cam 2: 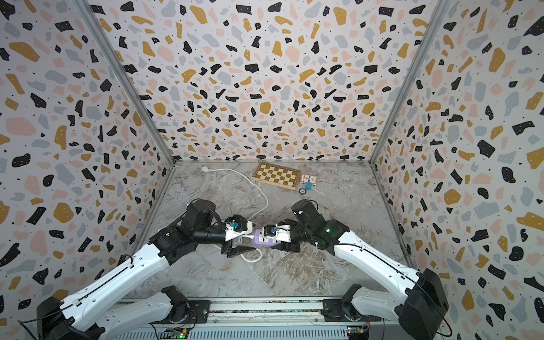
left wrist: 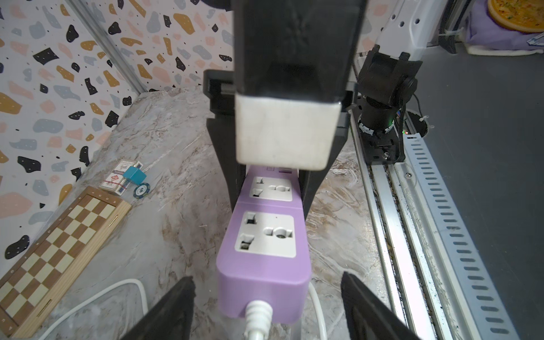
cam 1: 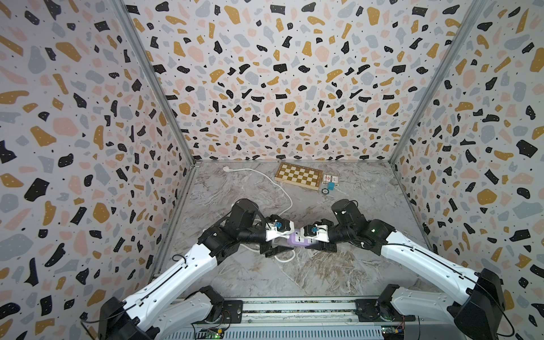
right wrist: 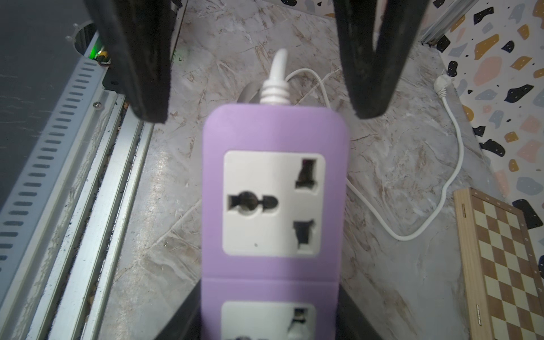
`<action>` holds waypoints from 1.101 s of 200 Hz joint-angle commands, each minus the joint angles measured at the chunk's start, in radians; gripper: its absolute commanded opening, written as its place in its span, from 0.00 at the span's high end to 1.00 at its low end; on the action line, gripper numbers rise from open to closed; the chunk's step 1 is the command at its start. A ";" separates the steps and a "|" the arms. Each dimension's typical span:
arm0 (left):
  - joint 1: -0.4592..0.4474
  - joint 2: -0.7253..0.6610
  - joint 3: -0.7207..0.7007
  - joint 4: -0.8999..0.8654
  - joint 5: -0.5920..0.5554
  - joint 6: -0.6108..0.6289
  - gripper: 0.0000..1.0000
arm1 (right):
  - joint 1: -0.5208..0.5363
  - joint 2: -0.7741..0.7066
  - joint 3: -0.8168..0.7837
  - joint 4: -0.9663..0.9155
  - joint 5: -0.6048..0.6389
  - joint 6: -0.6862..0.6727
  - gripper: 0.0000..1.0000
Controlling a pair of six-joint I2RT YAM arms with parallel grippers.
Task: Wrap the cord around the power strip
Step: Adjust the power strip at the center of the board.
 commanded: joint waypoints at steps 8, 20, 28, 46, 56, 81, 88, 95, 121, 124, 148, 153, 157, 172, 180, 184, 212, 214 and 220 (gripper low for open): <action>-0.019 0.017 0.010 0.048 0.016 0.016 0.28 | 0.005 -0.011 0.041 0.008 -0.065 -0.008 0.63; -0.028 0.024 0.003 0.062 0.003 0.016 0.31 | 0.005 0.000 0.050 -0.002 -0.077 -0.013 0.62; -0.034 0.028 -0.003 0.076 -0.005 0.016 0.33 | 0.005 0.011 0.057 -0.009 -0.080 -0.013 0.62; -0.043 0.042 -0.002 0.104 -0.013 0.014 0.39 | 0.007 0.031 0.072 -0.023 -0.087 -0.012 0.62; -0.050 0.053 0.002 0.106 -0.017 0.016 0.43 | 0.007 0.033 0.074 -0.021 -0.092 -0.012 0.62; -0.058 0.068 0.013 0.099 -0.013 0.027 0.53 | 0.007 0.025 0.075 -0.011 -0.094 -0.014 0.62; -0.058 0.067 0.014 0.095 -0.012 0.030 0.55 | 0.007 0.019 0.074 -0.007 -0.093 -0.013 0.62; -0.057 0.064 0.013 0.091 -0.013 0.033 0.57 | 0.007 0.011 0.070 -0.001 -0.092 -0.013 0.62; -0.057 0.041 0.022 0.073 0.006 0.038 0.68 | 0.006 -0.023 0.053 0.019 -0.098 -0.004 0.55; -0.057 0.037 0.022 0.069 0.008 0.038 0.70 | 0.006 -0.028 0.051 0.020 -0.098 -0.004 0.54; -0.058 0.001 0.036 0.053 0.016 0.031 0.80 | 0.005 -0.064 0.023 0.036 -0.077 0.003 0.35; -0.058 -0.007 0.038 0.053 0.018 0.028 0.83 | 0.005 -0.073 0.016 0.038 -0.071 0.001 0.33; -0.057 -0.013 0.040 0.054 0.025 0.024 0.84 | 0.005 -0.079 0.007 0.041 -0.066 -0.001 0.32; -0.058 -0.031 0.049 0.057 0.038 0.010 0.89 | 0.004 -0.107 -0.025 0.054 -0.042 0.005 0.26; -0.058 -0.039 0.056 0.051 0.047 0.005 0.91 | 0.001 -0.123 -0.042 0.061 -0.034 0.011 0.22; -0.056 -0.042 0.060 0.048 0.050 0.004 0.91 | -0.002 -0.132 -0.049 0.063 -0.034 0.013 0.20; -0.058 -0.064 0.079 0.037 0.059 -0.005 0.95 | -0.017 -0.181 -0.094 0.070 -0.031 0.021 0.05; -0.057 -0.065 0.080 0.037 0.060 -0.007 0.95 | -0.018 -0.183 -0.096 0.070 -0.028 0.021 0.05; -0.058 -0.068 0.085 0.039 0.063 -0.013 0.95 | -0.019 -0.189 -0.103 0.072 -0.026 0.021 0.04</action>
